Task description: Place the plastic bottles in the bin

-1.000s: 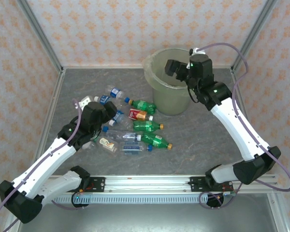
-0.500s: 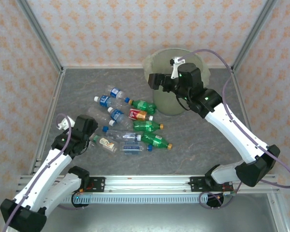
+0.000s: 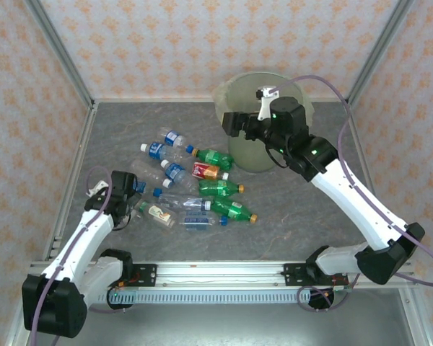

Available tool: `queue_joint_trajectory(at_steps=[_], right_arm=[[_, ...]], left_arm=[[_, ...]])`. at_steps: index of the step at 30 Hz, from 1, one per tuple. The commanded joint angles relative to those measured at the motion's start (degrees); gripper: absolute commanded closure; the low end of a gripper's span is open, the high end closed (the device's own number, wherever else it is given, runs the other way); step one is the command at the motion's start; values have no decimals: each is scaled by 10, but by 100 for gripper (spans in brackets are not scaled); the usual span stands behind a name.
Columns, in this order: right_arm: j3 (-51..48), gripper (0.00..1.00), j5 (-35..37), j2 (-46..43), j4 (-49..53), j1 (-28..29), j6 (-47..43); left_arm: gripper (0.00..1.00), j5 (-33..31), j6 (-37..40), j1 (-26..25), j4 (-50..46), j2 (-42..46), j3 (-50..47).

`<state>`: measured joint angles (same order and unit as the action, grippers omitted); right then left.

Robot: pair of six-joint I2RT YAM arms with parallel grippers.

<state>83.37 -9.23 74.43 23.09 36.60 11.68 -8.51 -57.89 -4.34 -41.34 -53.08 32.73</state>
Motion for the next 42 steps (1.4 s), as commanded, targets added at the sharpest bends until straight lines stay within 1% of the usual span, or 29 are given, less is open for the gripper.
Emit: queue_joint_trajectory(at_steps=[1, 8, 18, 23, 25, 29, 36, 42], right_arm=[[-9, 0, 5, -15, -10, 4, -6], [-13, 0, 11, -18, -13, 4, -5], [-16, 0, 11, -16, -16, 4, -4], [-16, 0, 11, -15, -16, 4, -2], [-17, 0, 11, -15, -17, 4, -1], [-15, 0, 12, -13, -17, 4, 0], [-13, 0, 16, -8, -19, 4, -1], [-13, 0, 25, -6, -24, 4, 1]], left_arm=[[22, 21, 16, 14, 30, -11, -21], [23, 31, 20, 31, 41, -46, -29], [24, 46, 29, 50, 93, -94, -60], [27, 50, 30, 54, 112, -105, -70], [34, 50, 29, 55, 112, -108, -72], [45, 44, 28, 54, 99, -95, -64], [46, 35, 25, 54, 59, -45, -31], [46, 42, 36, 54, 28, -8, 41]])
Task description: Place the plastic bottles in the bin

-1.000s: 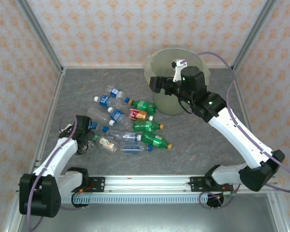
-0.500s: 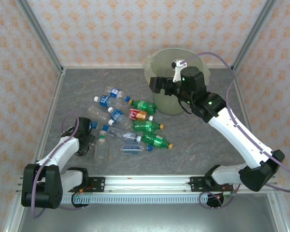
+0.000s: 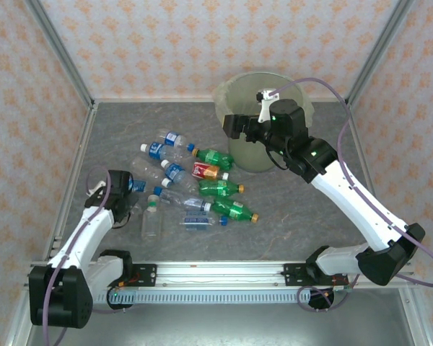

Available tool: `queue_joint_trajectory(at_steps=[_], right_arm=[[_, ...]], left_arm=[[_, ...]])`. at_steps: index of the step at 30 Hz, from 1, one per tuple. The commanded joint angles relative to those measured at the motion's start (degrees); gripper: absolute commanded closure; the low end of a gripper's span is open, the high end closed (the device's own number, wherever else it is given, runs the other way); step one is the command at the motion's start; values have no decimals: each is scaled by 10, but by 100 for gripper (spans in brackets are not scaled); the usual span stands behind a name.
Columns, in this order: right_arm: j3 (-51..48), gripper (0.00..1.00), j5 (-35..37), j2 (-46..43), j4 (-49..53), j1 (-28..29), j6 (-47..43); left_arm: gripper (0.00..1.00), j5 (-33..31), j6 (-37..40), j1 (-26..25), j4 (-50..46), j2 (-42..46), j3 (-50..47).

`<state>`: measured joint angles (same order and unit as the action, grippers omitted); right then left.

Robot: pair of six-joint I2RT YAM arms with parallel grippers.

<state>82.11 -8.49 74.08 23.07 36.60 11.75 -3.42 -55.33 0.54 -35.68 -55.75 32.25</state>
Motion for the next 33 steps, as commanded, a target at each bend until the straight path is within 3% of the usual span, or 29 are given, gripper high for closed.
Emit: queue_joint_trajectory(at_steps=[1, 7, 11, 22, 33], right_arm=[[-2, 0, 18, -2, -27, 4, 1], [-3, 0, 19, 3, -29, 4, 6], [-1, 0, 32, 0, -28, 4, 0], [-18, 0, 133, -41, -19, 4, -7], [-65, 0, 237, -129, -12, -6, 9]], left_arm=[[46, -3, 12, 5, -29, 23, 58], [46, 32, 9, 2, -21, 26, 148], [46, 35, -1, -27, -2, 12, 215], [48, -22, 9, -215, 52, -129, 439], [50, -29, 104, -355, 116, -315, 675]])
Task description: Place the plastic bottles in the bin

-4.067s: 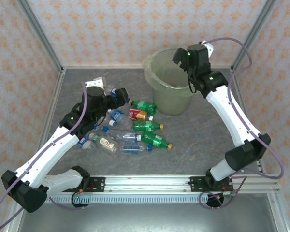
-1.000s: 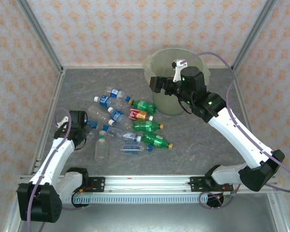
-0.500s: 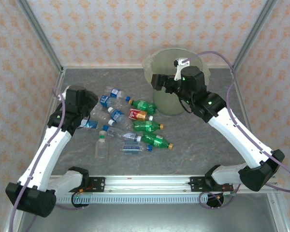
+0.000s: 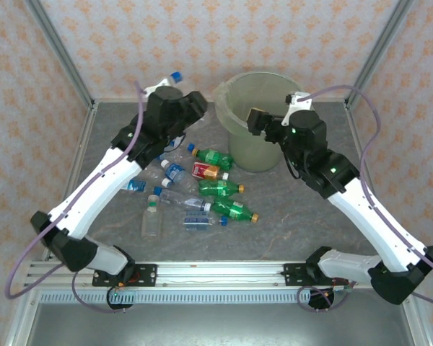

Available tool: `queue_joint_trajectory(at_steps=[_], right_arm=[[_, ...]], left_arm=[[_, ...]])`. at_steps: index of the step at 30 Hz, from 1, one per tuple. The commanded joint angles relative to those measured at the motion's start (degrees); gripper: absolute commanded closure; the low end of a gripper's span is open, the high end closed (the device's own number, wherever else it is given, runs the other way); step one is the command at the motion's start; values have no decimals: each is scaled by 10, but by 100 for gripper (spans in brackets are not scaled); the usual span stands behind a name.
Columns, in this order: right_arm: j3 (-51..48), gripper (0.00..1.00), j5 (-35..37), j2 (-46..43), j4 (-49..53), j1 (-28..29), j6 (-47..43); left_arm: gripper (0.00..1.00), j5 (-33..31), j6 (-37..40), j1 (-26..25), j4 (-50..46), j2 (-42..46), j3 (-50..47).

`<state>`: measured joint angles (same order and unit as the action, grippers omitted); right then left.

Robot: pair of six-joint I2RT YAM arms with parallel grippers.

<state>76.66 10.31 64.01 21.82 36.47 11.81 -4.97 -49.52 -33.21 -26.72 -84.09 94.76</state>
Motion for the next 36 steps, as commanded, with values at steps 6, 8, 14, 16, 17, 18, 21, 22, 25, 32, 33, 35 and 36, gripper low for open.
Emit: queue_joint_trajectory(at_steps=[6, 8, 14, 16, 17, 18, 21, 22, 25, 32, 33, 35, 36], right_arm=[[-31, 0, 76, -78, 7, -8, 12], [-33, 0, 85, -90, 15, -8, 14], [-35, 0, 97, -115, 38, -8, 20], [-34, 0, 100, -120, 43, -8, 22], [-34, 0, 100, -122, 44, -8, 22], [-33, 0, 101, -124, 46, -8, 23], [-33, 0, 103, -129, 51, -8, 23], [-33, 0, 102, -131, 51, -8, 23], [-35, 0, 97, -134, 44, -8, 20], [-35, 0, 86, -129, 29, -8, 14], [-35, 0, 86, -127, 27, -8, 12], [-34, 0, 84, -126, 21, -8, 10], [-34, 0, 82, -124, 17, -8, 8]], left_arm=[[50, 13, 92, -49, 32, -138, 165], [50, 21, 108, -59, 21, -179, 214], [50, 43, 134, -75, -16, -297, 348], [50, 49, 136, -77, -24, -323, 377], [50, 50, 137, -77, -26, -333, 386], [50, 52, 137, -77, -27, -339, 391], [50, 52, 138, -77, -20, -345, 393], [50, 51, 139, -77, -20, -346, 393], [50, 50, 142, -77, -18, -346, 394], [47, 38, 149, -76, -22, -338, 392], [47, 35, 151, -76, -22, -336, 393], [45, 30, 154, -77, -20, -331, 393], [45, 29, 156, -76, -19, -330, 393]])
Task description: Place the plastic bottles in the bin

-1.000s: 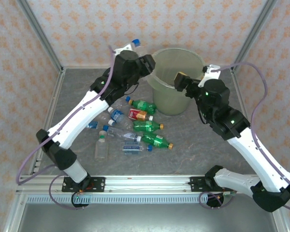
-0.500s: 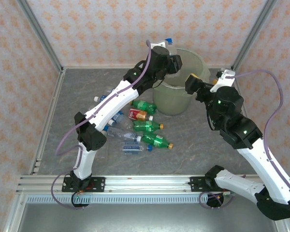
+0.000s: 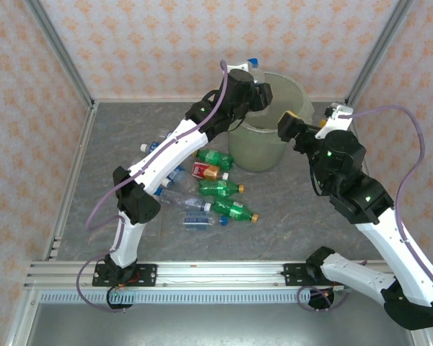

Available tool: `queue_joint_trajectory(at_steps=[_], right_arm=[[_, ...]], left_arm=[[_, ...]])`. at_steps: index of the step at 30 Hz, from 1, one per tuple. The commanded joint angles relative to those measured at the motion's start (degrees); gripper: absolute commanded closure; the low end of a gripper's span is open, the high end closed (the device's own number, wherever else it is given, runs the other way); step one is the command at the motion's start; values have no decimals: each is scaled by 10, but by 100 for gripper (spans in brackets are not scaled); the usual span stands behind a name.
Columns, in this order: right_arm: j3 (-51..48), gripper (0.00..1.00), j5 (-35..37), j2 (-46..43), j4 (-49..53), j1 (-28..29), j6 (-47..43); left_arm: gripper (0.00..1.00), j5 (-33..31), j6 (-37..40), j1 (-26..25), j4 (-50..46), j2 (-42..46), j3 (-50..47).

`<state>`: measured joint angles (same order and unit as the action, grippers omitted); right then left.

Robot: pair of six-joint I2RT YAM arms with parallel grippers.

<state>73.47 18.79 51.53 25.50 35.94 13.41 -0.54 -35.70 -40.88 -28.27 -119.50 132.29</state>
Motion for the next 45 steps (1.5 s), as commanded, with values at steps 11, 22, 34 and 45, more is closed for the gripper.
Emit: queue_joint_trajectory(at_steps=[11, 22, 34, 45], right_arm=[[3, 0, -32, 23, -43, -3, -16], [-3, 0, -111, 58, -86, -3, -25], [9, 0, -212, 133, -134, -2, -22], [42, 0, -286, 224, -156, 8, -12]], left_arm=[[9, -43, 36, 1, -15, 59, 11], [1, -118, 25, 23, 4, 211, -165], [1, -164, -68, 85, 7, 471, -509], [2, -182, -191, 96, -137, 640, -717]])
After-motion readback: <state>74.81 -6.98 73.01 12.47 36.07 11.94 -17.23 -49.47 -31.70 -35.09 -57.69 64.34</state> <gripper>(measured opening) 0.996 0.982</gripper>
